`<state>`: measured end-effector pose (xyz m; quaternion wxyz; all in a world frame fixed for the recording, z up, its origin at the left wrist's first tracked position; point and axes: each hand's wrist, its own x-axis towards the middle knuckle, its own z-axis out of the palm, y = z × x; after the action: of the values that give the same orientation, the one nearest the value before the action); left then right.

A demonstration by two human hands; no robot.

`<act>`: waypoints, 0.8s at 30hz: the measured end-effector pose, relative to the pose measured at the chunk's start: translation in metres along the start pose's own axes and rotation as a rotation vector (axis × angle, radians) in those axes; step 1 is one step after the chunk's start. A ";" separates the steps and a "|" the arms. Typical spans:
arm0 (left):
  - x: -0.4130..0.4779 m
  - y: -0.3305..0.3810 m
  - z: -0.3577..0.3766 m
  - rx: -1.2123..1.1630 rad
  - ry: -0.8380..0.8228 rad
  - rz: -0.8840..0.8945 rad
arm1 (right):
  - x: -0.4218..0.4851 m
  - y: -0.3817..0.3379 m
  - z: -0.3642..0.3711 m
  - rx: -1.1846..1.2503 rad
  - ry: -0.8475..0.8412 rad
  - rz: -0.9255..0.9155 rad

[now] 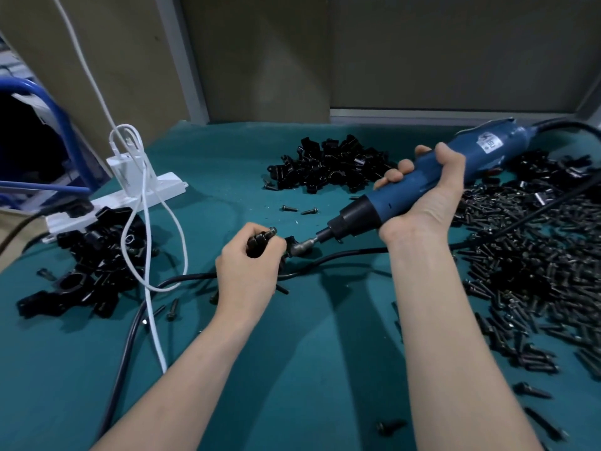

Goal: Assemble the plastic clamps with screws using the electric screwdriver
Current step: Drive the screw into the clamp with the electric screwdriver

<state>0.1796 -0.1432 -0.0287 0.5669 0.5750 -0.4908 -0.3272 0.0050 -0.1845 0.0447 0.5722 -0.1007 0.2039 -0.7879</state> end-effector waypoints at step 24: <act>0.013 0.015 -0.014 -0.210 -0.306 -0.516 | -0.015 0.003 0.015 -0.016 -0.363 -0.019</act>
<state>0.1940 -0.1483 -0.0098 0.4410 0.5630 -0.3719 -0.5918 0.0183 -0.1745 0.0582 0.5915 -0.2478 0.1028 -0.7604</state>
